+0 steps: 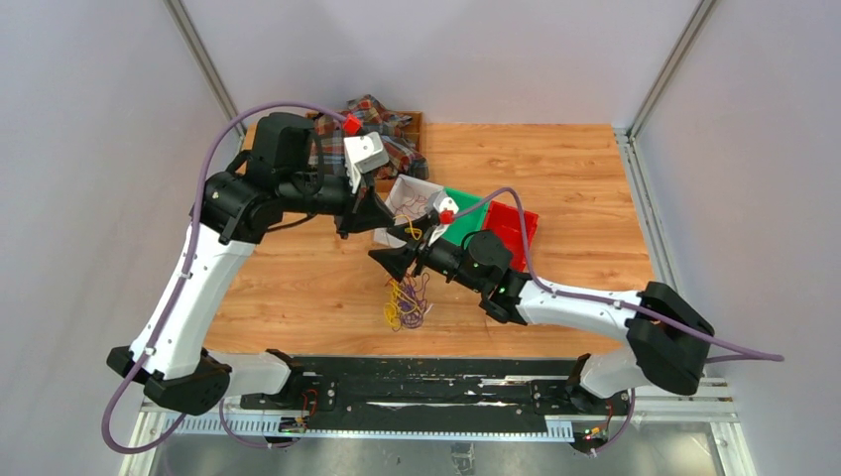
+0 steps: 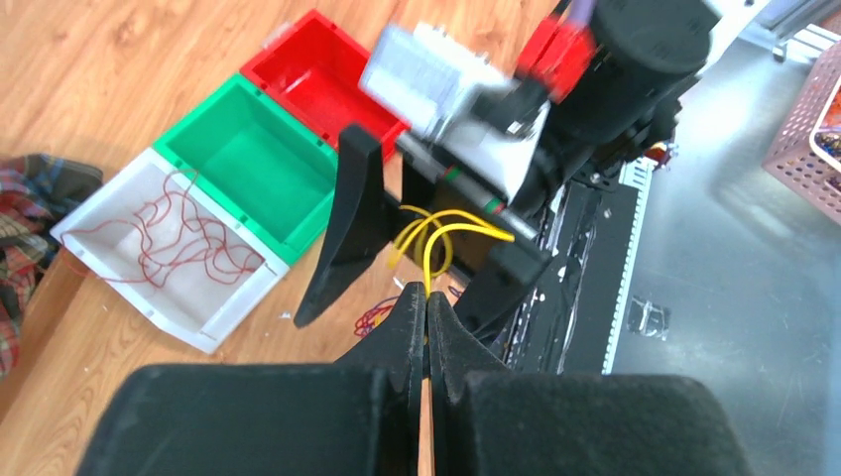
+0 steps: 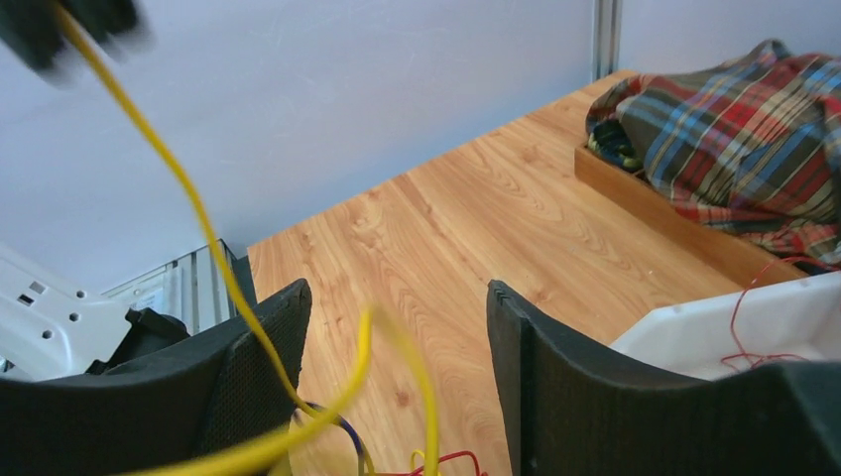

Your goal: Untangle the cables

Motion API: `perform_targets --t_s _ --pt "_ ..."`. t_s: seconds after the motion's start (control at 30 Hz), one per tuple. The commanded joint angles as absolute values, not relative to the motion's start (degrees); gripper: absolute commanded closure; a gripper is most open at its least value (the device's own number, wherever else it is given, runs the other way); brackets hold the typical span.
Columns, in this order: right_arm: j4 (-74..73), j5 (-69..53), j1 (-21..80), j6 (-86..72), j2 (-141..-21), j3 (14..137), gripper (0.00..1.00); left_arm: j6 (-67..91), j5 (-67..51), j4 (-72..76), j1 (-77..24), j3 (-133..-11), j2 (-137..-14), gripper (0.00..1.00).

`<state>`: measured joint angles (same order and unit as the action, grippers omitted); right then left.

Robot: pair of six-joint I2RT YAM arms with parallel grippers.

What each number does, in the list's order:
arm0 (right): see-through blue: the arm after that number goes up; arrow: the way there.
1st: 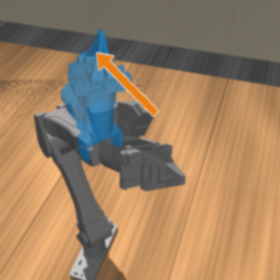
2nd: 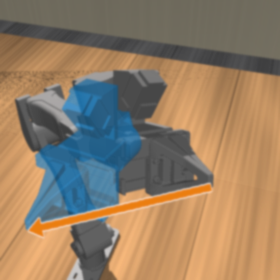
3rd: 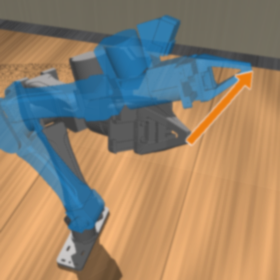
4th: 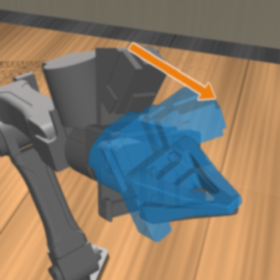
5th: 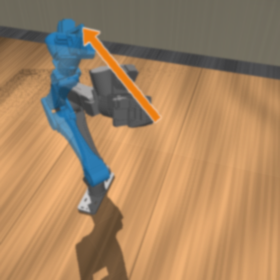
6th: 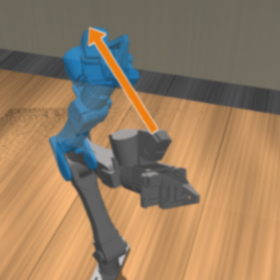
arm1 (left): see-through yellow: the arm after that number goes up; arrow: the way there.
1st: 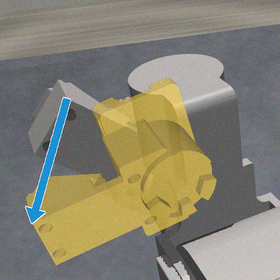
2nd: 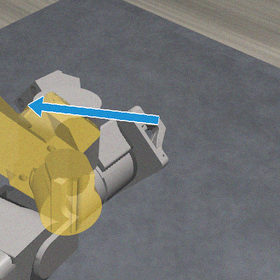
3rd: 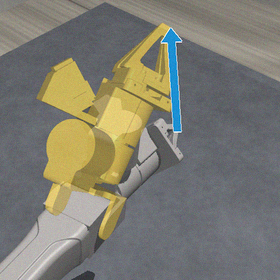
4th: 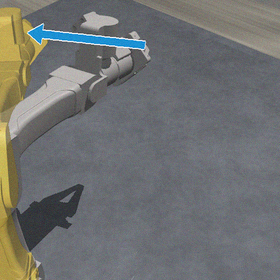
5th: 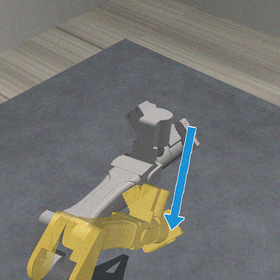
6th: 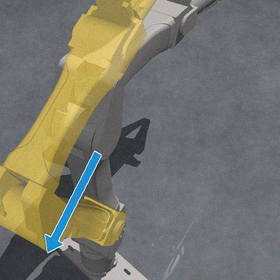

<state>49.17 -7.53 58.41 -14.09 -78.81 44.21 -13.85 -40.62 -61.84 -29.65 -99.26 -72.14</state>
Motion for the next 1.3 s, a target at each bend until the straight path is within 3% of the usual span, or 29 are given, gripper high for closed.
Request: perform_targets --t_s 0.0,0.17,0.47,1.07,1.27 --pt "56.7 -8.2 58.0 -17.8 -81.8 43.4 0.37 -11.0 -43.2 -61.1 -29.4 -104.1 -73.2 0.99" --pt "60.6 -5.9 57.8 -20.3 -84.3 40.4 0.47 -8.4 -43.5 -61.1 -29.4 -108.9 -74.5 1.0" --pt "62.5 -1.9 57.8 -21.6 -87.2 34.3 0.53 -6.3 -42.0 -61.1 -29.4 -120.1 -77.5 0.99" --pt "59.2 5.2 57.8 -25.4 -95.0 31.2 0.56 -6.6 -33.9 -60.9 -29.4 -140.4 -82.2 1.0" --pt "56.8 6.7 58.0 -26.2 -95.2 30.8 0.57 -8.6 -27.8 -54.5 -29.5 -142.5 -81.1 1.0"
